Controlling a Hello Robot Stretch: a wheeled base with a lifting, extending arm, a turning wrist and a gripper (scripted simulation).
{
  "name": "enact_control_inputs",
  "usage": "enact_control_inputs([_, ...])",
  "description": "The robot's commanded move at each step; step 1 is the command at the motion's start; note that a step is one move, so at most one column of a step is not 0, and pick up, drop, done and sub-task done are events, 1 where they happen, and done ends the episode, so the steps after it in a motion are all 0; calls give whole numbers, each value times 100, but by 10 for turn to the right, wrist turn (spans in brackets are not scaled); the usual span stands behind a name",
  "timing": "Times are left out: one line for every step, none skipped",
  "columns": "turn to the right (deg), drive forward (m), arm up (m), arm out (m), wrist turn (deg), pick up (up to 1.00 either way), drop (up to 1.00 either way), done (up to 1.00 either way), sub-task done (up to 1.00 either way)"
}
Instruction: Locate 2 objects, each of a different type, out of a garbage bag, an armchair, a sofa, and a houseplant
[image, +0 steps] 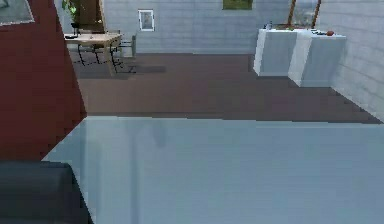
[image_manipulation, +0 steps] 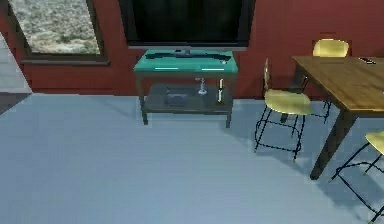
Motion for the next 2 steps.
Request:
enact_control_inputs([0, 100, 0, 0, 0, 0, 0, 0, 0])
enact_control_inputs([-240, 0, 0, 0, 0, 0, 0, 0, 0])
